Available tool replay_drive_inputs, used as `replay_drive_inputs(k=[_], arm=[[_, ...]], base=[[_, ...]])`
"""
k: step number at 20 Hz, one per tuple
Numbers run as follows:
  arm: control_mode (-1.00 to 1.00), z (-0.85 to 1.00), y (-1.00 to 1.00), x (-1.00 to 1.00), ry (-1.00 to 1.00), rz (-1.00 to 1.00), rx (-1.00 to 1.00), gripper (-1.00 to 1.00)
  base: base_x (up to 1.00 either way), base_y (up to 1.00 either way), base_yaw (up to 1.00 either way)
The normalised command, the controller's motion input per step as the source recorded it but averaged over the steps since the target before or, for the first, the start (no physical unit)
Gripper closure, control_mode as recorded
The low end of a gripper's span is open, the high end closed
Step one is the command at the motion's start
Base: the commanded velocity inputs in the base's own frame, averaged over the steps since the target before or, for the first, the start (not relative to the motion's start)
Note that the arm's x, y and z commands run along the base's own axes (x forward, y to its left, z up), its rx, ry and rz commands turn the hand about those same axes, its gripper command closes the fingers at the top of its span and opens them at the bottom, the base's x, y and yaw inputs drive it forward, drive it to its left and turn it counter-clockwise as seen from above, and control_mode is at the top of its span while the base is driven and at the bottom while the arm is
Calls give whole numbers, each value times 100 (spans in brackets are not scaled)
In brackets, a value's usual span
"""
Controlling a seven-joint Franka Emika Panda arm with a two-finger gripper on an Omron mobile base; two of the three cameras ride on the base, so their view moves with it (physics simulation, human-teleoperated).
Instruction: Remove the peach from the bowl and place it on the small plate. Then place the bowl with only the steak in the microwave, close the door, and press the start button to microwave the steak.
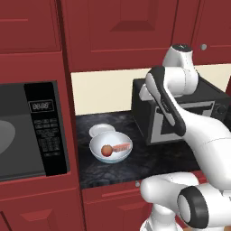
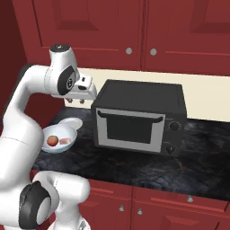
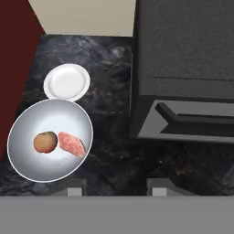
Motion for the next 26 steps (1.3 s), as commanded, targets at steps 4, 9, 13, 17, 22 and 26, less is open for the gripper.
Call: replay_drive_inputs(k=[4,9,13,17,22,26], arm=[[-100,-3,10,-41,-2,2,-1,-100],[-100,-54,84,-67,5,6,-15,-100],[-100,-77,100,-3,23,1,-12,-100],[-100,-78,96,8,22,7,-6,-100],[-100,-63,60,15,9,11,-3,-100],[-100,-60,29,21,6,11,0,-100]], base=[[0,0,0],[0,0,0],[0,0,0],[0,0,0],[0,0,0],[0,0,0]])
